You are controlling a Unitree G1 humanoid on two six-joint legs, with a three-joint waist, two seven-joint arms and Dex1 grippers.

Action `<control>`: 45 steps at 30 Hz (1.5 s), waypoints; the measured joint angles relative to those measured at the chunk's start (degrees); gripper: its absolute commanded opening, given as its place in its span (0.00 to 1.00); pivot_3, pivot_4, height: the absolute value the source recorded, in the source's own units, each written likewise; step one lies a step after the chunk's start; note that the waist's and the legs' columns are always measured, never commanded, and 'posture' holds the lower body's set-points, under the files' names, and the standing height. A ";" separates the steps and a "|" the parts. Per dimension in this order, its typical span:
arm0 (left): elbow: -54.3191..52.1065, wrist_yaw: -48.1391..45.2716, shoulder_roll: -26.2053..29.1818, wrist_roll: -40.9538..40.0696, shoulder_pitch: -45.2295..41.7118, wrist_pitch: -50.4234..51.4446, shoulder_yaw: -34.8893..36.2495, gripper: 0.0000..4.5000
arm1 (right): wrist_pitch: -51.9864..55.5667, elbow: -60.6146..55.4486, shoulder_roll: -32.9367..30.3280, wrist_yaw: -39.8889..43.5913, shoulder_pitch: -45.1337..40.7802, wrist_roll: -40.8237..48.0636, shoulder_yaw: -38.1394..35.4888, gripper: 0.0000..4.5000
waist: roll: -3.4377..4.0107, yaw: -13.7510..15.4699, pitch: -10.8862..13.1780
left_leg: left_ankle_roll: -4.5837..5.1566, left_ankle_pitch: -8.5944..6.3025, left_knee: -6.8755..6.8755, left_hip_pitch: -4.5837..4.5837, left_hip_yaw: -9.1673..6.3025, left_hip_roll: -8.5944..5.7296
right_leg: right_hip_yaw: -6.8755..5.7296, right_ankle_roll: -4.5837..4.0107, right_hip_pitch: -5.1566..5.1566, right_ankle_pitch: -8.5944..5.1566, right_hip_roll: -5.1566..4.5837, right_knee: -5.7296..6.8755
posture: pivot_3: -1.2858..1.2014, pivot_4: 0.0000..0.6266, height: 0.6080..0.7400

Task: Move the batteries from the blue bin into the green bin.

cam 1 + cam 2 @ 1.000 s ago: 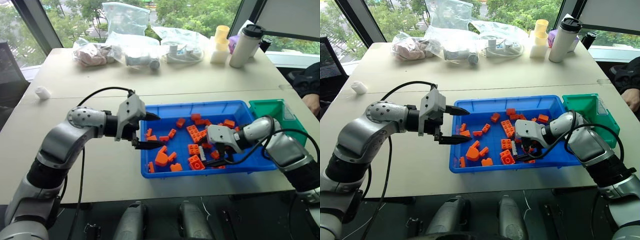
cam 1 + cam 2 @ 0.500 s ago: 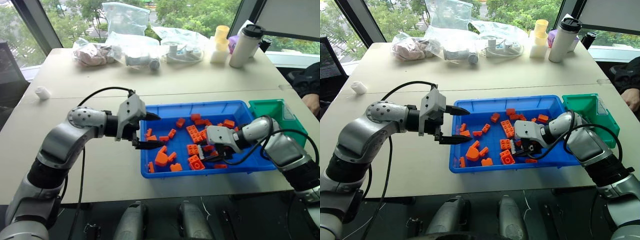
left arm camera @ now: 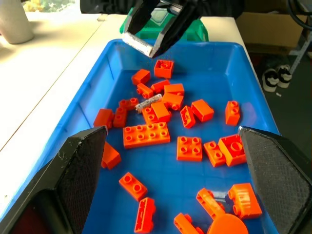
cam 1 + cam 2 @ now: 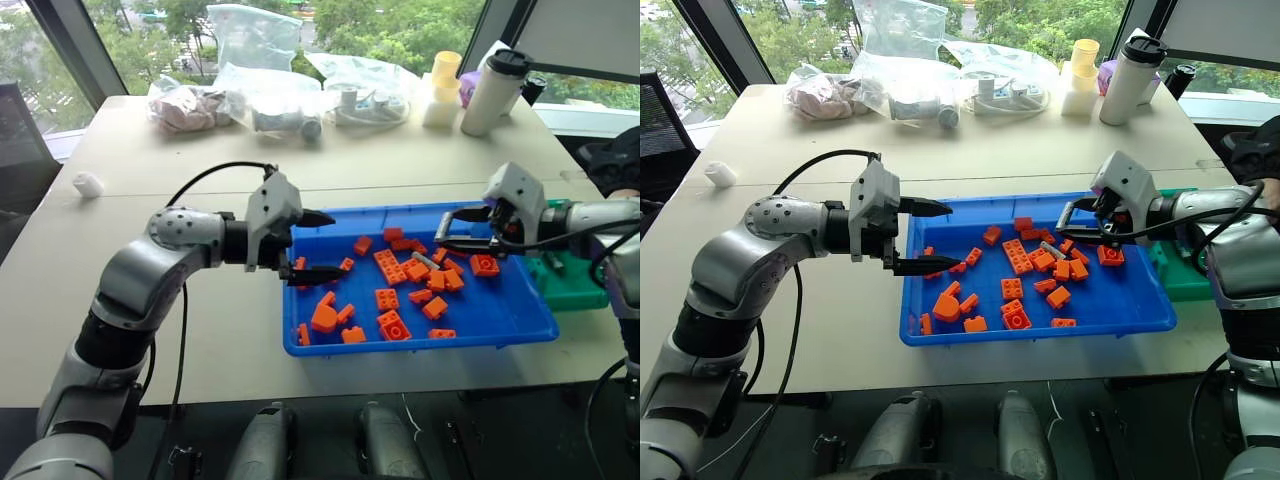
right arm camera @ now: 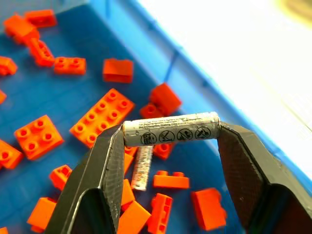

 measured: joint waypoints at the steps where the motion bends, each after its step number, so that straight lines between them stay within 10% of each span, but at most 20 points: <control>1: 0.27 0.13 -0.71 -0.07 -0.49 -0.04 -0.10 1.00 | 0.81 1.32 -0.88 -2.67 0.72 -0.28 -3.08 0.49 | 0.00 0.28 0.00 | 0.00 0.00 0.00 0.00 0.00 -0.02 | 0.00 0.00 0.00 0.00 -0.02 0.00 | 0.52 0.24 1.00; 6: 2.13 0.21 -1.29 0.01 -1.07 -0.43 -0.24 1.00 | 3.98 6.04 -2.15 -13.65 4.03 -1.83 -14.16 0.49 | 0.02 0.49 -0.01 | 0.00 0.00 -0.01 0.04 0.10 0.00 | 0.07 0.00 0.00 0.00 0.03 0.00 | 0.52 0.24 1.00; 17: 3.47 -0.71 -1.33 0.82 -1.15 -1.98 -0.40 1.00 | 4.03 9.43 -1.88 -18.89 10.25 -2.37 -13.88 0.49 | 0.05 -0.38 -0.03 | 0.01 0.00 -0.03 0.04 0.13 0.01 | 0.08 0.00 0.00 0.00 0.10 0.02 | 0.52 0.24 1.00; 18: 3.46 -0.70 -1.30 0.88 -1.15 -1.98 -0.40 1.00 | 3.94 10.11 -1.88 -19.03 10.08 -2.21 -13.79 0.73 | 0.05 -0.39 -0.03 | 0.01 0.00 -0.03 0.04 0.13 0.01 | 0.08 0.01 0.00 0.00 0.10 0.02 | 0.52 0.24 1.00; 21: 3.38 -0.66 -1.01 1.22 -1.12 -1.98 -0.40 1.00 | 3.46 11.41 -1.87 -19.27 9.94 -1.71 -13.24 0.98 | 0.05 -0.40 -0.03 | 0.01 0.00 -0.03 0.04 0.13 0.01 | 0.08 0.01 0.00 0.00 0.10 0.02 | 0.52 0.24 1.00; 33: 3.11 -1.70 1.73 1.16 -1.10 -1.89 -0.23 1.00 | 3.35 3.14 -0.91 -14.74 6.50 6.09 -11.30 0.98 | 0.05 -0.70 -0.03 | 0.01 0.00 -0.04 0.05 0.11 0.06 | 0.08 0.01 -0.01 0.00 0.16 0.02 | 0.52 0.24 1.00; 45: 2.57 -3.12 3.26 1.12 -1.04 -1.46 -0.27 1.00 | 3.22 -7.71 1.45 -6.84 6.28 7.78 9.59 0.98 | 0.03 -0.37 -0.02 | 0.01 0.00 0.00 0.02 0.06 0.01 | 0.04 0.01 0.00 0.00 0.08 0.00 | 0.52 0.24 1.00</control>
